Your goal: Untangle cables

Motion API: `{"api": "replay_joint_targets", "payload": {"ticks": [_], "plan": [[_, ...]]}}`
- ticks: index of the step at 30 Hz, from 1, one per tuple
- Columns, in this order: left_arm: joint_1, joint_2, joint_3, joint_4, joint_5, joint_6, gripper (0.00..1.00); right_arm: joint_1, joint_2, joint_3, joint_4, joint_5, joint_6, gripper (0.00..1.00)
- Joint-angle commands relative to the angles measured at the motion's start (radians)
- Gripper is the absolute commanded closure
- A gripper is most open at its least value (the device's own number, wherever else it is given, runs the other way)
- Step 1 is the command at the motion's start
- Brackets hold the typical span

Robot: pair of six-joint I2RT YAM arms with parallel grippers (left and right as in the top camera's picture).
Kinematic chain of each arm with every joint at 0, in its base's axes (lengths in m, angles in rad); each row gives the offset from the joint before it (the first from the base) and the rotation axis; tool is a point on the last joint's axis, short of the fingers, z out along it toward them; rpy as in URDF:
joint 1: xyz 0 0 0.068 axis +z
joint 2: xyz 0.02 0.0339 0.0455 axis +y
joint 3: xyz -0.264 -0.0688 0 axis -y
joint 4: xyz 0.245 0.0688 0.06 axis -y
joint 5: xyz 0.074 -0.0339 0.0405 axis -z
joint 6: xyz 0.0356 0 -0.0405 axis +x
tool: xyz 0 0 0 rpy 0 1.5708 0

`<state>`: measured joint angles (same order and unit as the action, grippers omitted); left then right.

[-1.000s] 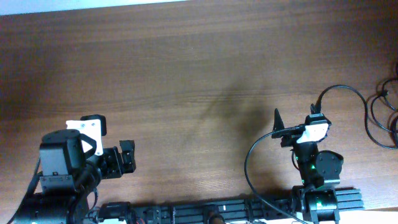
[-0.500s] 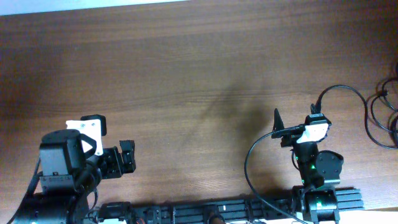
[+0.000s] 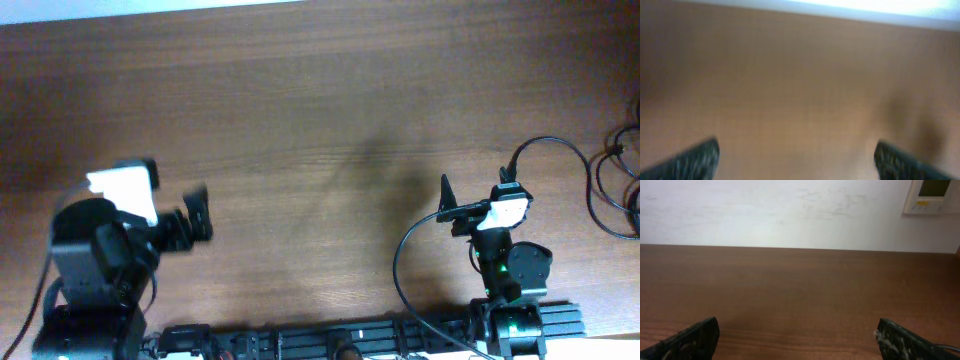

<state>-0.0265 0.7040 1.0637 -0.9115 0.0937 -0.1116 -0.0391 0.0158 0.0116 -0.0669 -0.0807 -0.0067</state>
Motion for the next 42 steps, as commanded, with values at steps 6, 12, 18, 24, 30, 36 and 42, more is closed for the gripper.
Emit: {"api": "replay_joint_targets", "payload": {"ticks": [6, 12, 18, 24, 30, 36, 42], "plan": [[0.002, -0.509, -0.598, 0.954, 0.043, 0.016, 0.01, 0.005, -0.012, -0.006, -0.004, -0.013, -0.001, 0.01], [0.021, -0.657, -0.867, 1.249, -0.052, 0.016, 0.01, 0.005, -0.012, -0.006, -0.004, -0.013, -0.001, 0.01], [0.021, -0.657, -0.967, 1.232, -0.122, 0.016, 0.01, 0.005, -0.012, -0.006, -0.004, -0.013, -0.001, 0.01], [0.021, -0.669, -1.056, 1.202, -0.173, 0.039, 0.01, 0.005, -0.012, -0.006, -0.004, -0.013, -0.001, 0.01], [0.024, -0.700, -1.056, 0.990, -0.213, 0.089, 0.01, 0.005, -0.012, -0.006, -0.004, -0.013, -0.001, 0.01], [0.023, -0.699, -1.056, 0.838, -0.209, 0.142, 0.01, 0.005, -0.012, -0.006, -0.004, -0.013, -0.001, 0.01], [0.022, -0.699, -1.056, 0.834, -0.185, 0.254, 0.01, 0.005, -0.012, -0.006, -0.004, -0.013, -0.001, 0.01]]}}
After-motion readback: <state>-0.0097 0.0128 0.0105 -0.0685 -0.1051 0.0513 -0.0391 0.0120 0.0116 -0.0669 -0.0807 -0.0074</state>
